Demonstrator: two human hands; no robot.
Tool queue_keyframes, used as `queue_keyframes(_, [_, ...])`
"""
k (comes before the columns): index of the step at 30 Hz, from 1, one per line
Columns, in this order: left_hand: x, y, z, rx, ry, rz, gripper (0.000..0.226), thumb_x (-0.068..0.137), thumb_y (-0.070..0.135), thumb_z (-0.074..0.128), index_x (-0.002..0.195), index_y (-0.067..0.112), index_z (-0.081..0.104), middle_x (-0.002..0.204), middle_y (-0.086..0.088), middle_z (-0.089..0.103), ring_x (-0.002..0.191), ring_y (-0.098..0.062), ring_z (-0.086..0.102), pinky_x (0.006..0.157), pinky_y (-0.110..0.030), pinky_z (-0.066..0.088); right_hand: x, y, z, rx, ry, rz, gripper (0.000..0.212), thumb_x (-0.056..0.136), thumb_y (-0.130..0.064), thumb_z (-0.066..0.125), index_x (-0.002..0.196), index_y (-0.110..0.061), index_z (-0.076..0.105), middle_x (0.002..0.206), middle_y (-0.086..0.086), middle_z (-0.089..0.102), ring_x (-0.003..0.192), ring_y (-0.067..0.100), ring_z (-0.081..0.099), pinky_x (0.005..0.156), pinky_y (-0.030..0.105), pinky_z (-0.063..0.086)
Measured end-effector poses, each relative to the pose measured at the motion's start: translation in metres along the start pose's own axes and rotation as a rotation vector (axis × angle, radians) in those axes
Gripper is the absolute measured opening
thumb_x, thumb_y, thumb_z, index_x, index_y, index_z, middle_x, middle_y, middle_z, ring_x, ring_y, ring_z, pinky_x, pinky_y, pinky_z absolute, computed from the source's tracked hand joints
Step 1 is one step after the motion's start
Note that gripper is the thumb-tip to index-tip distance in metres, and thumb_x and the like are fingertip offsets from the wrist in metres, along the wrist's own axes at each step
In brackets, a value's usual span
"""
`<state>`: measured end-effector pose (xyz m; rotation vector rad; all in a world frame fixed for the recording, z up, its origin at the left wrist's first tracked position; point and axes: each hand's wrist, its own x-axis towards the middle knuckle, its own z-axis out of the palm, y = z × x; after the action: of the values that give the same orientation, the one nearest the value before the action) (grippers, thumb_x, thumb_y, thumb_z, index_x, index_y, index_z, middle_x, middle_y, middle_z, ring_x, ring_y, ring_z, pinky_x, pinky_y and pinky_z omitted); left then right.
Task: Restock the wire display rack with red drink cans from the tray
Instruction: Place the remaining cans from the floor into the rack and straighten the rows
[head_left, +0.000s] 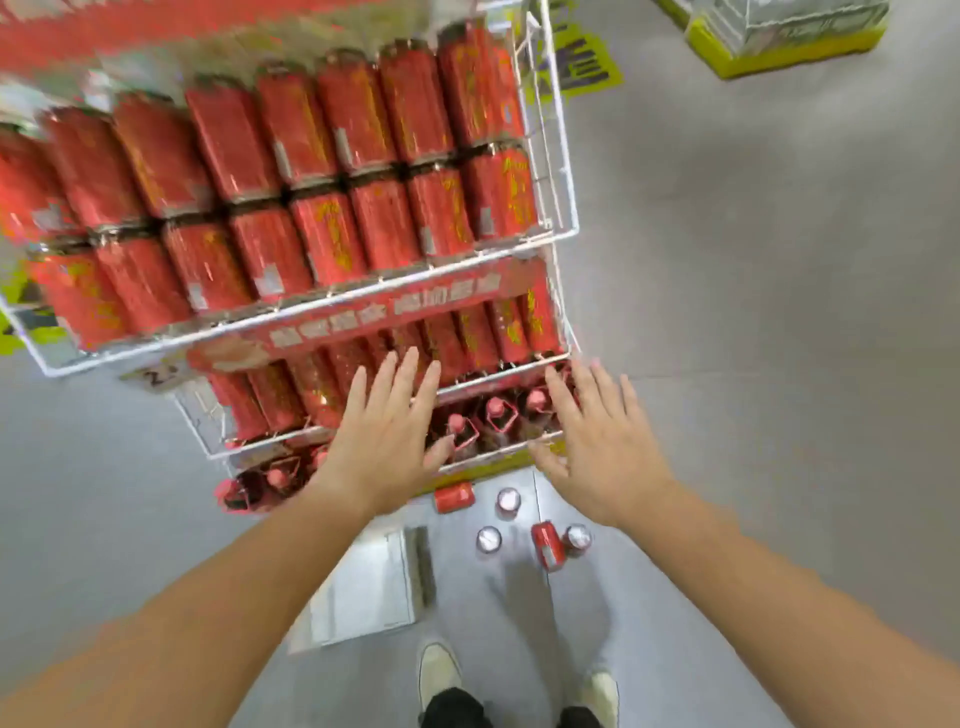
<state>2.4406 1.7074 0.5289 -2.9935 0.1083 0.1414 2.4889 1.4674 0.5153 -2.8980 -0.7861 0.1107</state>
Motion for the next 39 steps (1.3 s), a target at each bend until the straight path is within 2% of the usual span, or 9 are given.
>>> queue_keyframes(11, [0.009, 0.078, 0.332, -0.093, -0.267, 0.148, 0.086, 0.085, 0.060, 0.031, 0.147, 0.002, 0.044, 0.152, -0.027, 0.042, 0.139, -0.044, 0.042, 0.112, -0.061, 0.034, -0.051, 0.088, 0.331, 0.025, -0.267, 0.140, 0.084, 0.090, -0.060, 0.024, 0.154, -0.007, 0.033, 0.160, 0.025, 0.029, 0.146, 0.044, 0.031, 0.116, 0.059, 0.026])
queue_keyframes(13, [0.004, 0.090, 0.388, -0.109, -0.313, 0.162, 0.087, 0.083, 0.061, 0.040, 0.147, 0.003, 0.044, 0.151, -0.026, 0.043, 0.139, -0.044, 0.042, 0.113, -0.061, 0.034, -0.067, 0.104, 0.385, -0.001, -0.311, 0.128, 0.078, 0.091, -0.056, 0.035, 0.151, -0.005, 0.037, 0.155, 0.028, 0.036, 0.140, 0.047, 0.039, 0.112, 0.063, 0.035])
queue_keyframes(16, [-0.002, 0.102, 0.461, -0.101, -0.387, 0.152, 0.097, 0.083, 0.064, 0.059, 0.155, 0.007, 0.029, 0.158, -0.023, 0.032, 0.147, -0.041, 0.029, 0.118, -0.058, 0.025, -0.089, 0.121, 0.449, 0.010, -0.373, 0.162, 0.079, 0.091, -0.057, 0.035, 0.150, -0.005, 0.039, 0.154, 0.029, 0.038, 0.140, 0.048, 0.040, 0.111, 0.062, 0.035])
queue_keyframes(19, [-0.008, 0.109, 0.521, -0.104, -0.518, 0.105, 0.104, 0.086, 0.069, 0.052, 0.159, 0.015, 0.002, 0.167, -0.015, 0.006, 0.154, -0.033, 0.004, 0.124, -0.051, 0.009, -0.105, 0.134, 0.497, 0.016, -0.374, 0.232, 0.081, 0.091, -0.059, 0.030, 0.152, -0.006, 0.036, 0.157, 0.026, 0.035, 0.144, 0.044, 0.034, 0.115, 0.057, 0.030])
queue_keyframes(23, [-0.006, 0.121, 0.579, -0.300, -0.582, -0.069, 0.115, 0.081, 0.068, 0.063, 0.159, 0.019, -0.005, 0.168, -0.010, 0.004, 0.154, -0.028, 0.004, 0.124, -0.044, 0.011, -0.111, 0.158, 0.551, 0.106, -0.454, 0.346, 0.090, 0.093, -0.053, 0.053, 0.160, -0.011, 0.009, 0.165, 0.017, 0.019, 0.153, 0.035, 0.016, 0.122, 0.047, 0.018])
queue_keyframes(30, [0.008, 0.141, 0.653, -0.616, -0.459, -0.201, 0.107, 0.071, 0.050, 0.084, 0.155, 0.026, 0.022, 0.157, 0.004, 0.035, 0.142, -0.021, 0.037, 0.111, -0.040, 0.038, -0.095, 0.185, 0.620, 0.489, -0.391, 0.502, 0.099, 0.084, -0.025, 0.076, 0.160, -0.015, 0.012, 0.163, 0.004, 0.028, 0.150, 0.022, 0.025, 0.117, 0.031, 0.021])
queue_keyframes(35, [0.012, 0.158, 0.676, -0.980, -0.320, -0.415, 0.073, 0.067, 0.024, 0.092, 0.127, 0.031, 0.051, 0.115, 0.015, 0.061, 0.099, -0.007, 0.059, 0.078, -0.002, 0.039, -0.082, 0.189, 0.646, 0.790, -0.228, 0.660, 0.070, 0.072, -0.010, 0.087, 0.127, -0.031, 0.049, 0.108, -0.025, 0.061, 0.096, -0.006, 0.060, 0.091, 0.015, 0.047])
queue_keyframes(37, [0.014, 0.161, 0.678, -1.071, -0.282, -0.493, 0.067, 0.064, 0.023, 0.094, 0.116, 0.033, 0.053, 0.104, 0.021, 0.063, 0.093, 0.000, 0.060, 0.073, -0.005, 0.042, -0.078, 0.191, 0.648, 0.867, -0.197, 0.713, 0.067, 0.067, -0.008, 0.091, 0.119, -0.029, 0.055, 0.101, -0.020, 0.066, 0.089, -0.011, 0.062, 0.080, 0.008, 0.047])
queue_keyframes(39, [0.019, 0.162, 0.678, -1.136, -0.286, -0.544, 0.064, 0.061, 0.022, 0.095, 0.110, 0.032, 0.055, 0.102, 0.016, 0.065, 0.095, -0.005, 0.063, 0.079, -0.020, 0.050, -0.071, 0.194, 0.646, 0.940, -0.186, 0.737, 0.067, 0.063, -0.008, 0.092, 0.118, -0.025, 0.059, 0.103, -0.011, 0.070, 0.094, 0.000, 0.066, 0.084, 0.019, 0.052])
